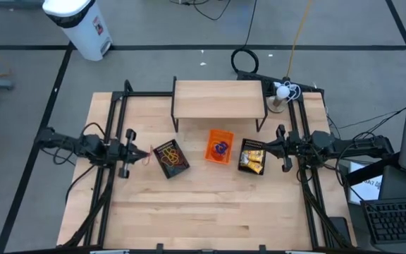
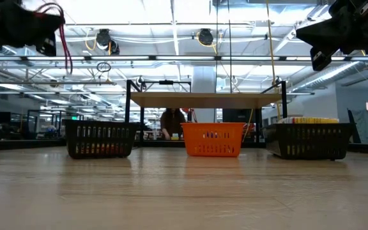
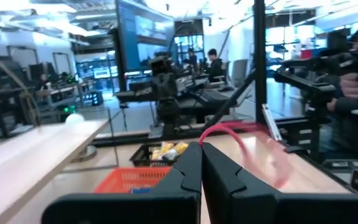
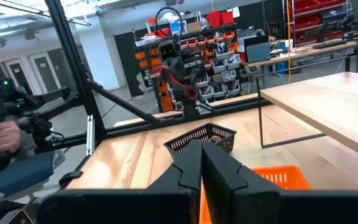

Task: Pick & Place Office Desk Supplies
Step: Put the red rubber band into the left black bin, then put the left black bin with rubber bands on the shelf

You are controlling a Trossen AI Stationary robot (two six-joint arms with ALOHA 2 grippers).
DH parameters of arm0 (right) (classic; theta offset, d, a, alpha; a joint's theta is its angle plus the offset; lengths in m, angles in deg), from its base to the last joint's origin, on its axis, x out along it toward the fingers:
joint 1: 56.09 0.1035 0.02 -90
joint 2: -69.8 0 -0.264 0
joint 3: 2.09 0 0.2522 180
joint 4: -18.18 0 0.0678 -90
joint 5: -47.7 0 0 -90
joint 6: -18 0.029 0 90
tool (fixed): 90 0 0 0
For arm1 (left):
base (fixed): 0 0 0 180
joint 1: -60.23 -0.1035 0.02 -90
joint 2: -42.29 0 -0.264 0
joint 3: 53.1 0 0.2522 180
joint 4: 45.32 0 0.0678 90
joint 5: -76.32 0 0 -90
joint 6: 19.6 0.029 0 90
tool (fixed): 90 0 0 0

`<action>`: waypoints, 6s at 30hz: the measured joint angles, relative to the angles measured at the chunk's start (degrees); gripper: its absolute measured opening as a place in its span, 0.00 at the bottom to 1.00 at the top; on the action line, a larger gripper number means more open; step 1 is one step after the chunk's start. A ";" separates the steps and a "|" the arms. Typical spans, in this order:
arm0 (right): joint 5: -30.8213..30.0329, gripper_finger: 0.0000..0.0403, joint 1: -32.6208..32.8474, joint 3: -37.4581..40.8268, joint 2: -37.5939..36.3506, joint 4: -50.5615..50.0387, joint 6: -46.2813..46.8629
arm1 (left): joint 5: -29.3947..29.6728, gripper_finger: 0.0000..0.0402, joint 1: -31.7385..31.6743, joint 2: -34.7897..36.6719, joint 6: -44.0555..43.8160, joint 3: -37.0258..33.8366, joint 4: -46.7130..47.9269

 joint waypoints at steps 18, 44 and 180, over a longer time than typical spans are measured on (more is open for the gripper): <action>-0.30 0.00 -0.39 0.00 0.66 -0.99 -0.86 | 5.85 0.00 -5.86 -7.34 -7.32 7.17 9.94; -0.33 0.00 -0.39 0.00 5.69 1.10 -1.05 | -1.33 0.06 -11.25 -75.42 -12.06 37.61 29.40; 1.20 0.00 -8.76 11.23 6.80 20.12 -2.56 | 6.29 0.06 -2.26 -51.10 -37.39 33.19 29.90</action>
